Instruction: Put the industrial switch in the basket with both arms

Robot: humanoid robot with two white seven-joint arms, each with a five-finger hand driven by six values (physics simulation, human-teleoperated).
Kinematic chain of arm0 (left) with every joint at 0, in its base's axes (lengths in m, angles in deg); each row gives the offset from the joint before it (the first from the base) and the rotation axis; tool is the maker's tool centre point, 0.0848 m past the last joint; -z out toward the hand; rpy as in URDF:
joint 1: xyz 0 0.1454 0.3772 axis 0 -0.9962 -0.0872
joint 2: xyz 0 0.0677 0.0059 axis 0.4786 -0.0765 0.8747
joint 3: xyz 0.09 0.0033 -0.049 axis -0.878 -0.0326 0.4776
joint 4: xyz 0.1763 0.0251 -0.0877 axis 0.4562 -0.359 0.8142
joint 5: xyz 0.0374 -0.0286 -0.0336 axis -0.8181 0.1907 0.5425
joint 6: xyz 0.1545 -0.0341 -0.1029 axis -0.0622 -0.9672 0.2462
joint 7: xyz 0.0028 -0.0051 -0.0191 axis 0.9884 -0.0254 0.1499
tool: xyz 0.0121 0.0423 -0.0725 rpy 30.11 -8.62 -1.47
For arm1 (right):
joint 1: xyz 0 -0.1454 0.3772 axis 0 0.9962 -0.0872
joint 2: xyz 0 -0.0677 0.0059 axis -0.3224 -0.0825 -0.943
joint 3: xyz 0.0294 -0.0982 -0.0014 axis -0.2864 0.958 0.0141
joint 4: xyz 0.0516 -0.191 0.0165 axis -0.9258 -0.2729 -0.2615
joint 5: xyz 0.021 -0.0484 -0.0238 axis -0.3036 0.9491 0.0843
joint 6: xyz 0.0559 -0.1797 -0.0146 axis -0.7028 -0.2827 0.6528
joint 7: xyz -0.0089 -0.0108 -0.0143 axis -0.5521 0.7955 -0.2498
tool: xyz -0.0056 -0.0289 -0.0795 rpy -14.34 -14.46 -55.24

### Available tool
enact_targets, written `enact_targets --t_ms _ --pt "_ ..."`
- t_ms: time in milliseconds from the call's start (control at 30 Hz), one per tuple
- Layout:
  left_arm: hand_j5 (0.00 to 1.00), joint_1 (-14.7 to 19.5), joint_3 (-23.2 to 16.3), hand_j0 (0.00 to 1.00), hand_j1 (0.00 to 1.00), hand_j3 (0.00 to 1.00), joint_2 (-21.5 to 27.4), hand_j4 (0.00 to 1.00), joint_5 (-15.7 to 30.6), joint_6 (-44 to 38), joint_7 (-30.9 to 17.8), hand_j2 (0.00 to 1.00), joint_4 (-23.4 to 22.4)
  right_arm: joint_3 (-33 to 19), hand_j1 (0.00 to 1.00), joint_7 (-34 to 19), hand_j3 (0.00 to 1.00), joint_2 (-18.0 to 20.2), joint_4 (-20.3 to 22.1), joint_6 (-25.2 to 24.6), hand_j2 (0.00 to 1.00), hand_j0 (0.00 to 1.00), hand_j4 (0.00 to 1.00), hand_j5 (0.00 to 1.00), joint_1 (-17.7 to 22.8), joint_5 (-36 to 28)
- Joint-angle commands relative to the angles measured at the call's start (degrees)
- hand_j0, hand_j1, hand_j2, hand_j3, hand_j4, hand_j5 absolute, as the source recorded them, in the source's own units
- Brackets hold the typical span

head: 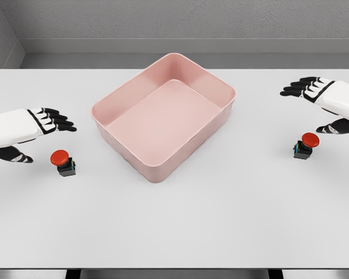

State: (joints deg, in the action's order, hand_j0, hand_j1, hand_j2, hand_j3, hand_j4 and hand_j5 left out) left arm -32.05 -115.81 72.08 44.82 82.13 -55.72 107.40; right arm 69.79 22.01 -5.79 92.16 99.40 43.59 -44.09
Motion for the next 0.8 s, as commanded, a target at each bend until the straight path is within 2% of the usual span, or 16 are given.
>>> enact_targets --t_ms 0,133,200,267,400,533,567,600,767 --pt "1.00 0.00 0.02 1.00 1.00 1.00 0.08 1.00 0.36 -0.06 0.03 1.00 0.26 -0.05 1.00 0.06 1.00 0.54 -0.01 -0.04 1.00 1.00 1.00 1.00 0.00 -0.46" --pt "1.00 -0.53 -0.07 1.00 1.00 1.00 0.08 1.00 0.36 -0.06 0.12 1.00 1.84 0.31 1.00 0.06 1.00 2.04 0.08 -0.04 1.00 1.00 1.00 1.00 0.09 -0.46" --pt "1.00 -2.11 0.19 1.00 1.00 1.00 -0.27 1.00 -1.14 -0.06 0.21 1.00 2.10 1.71 1.00 1.20 1.00 3.88 0.16 -0.04 1.00 1.00 1.00 1.00 0.18 -0.46" --pt "1.00 -2.46 0.19 1.00 1.00 1.00 -1.68 1.00 -1.67 -0.06 0.21 1.00 2.10 3.03 1.00 8.58 1.00 5.81 -0.01 -0.04 1.00 1.00 1.00 1.00 1.93 -0.46" --pt "1.00 -2.46 0.19 1.00 1.00 1.00 -4.31 1.00 -5.27 -0.06 0.21 1.00 2.63 4.52 1.00 8.50 1.00 6.43 -0.10 -0.04 1.00 1.00 1.00 1.00 2.46 -0.46" --pt "1.00 -2.90 0.19 1.00 1.00 1.00 -4.31 1.00 -7.29 -0.06 0.21 1.00 3.24 4.79 1.00 8.24 1.00 6.26 -0.54 -0.04 1.00 1.00 1.00 1.00 3.78 -0.46" --pt "1.00 -2.90 0.19 1.00 1.00 1.00 -4.31 1.00 -7.91 -0.06 0.21 1.00 3.24 4.79 1.00 6.57 1.00 6.17 -0.63 -0.04 1.00 1.00 1.00 1.00 3.87 -0.46" --pt "1.00 -2.90 0.19 1.00 1.00 1.00 -4.31 1.00 -7.82 -0.06 0.21 1.00 3.16 4.70 1.00 4.90 1.00 5.91 -0.63 -0.04 1.00 1.00 1.00 1.00 3.87 -0.46" --pt "1.00 -3.16 0.11 1.00 1.00 1.00 -4.31 1.00 -7.82 -0.06 0.21 1.00 0.96 4.70 1.00 3.05 1.00 4.76 -0.63 -0.04 1.00 1.00 1.00 1.00 4.48 -0.46"
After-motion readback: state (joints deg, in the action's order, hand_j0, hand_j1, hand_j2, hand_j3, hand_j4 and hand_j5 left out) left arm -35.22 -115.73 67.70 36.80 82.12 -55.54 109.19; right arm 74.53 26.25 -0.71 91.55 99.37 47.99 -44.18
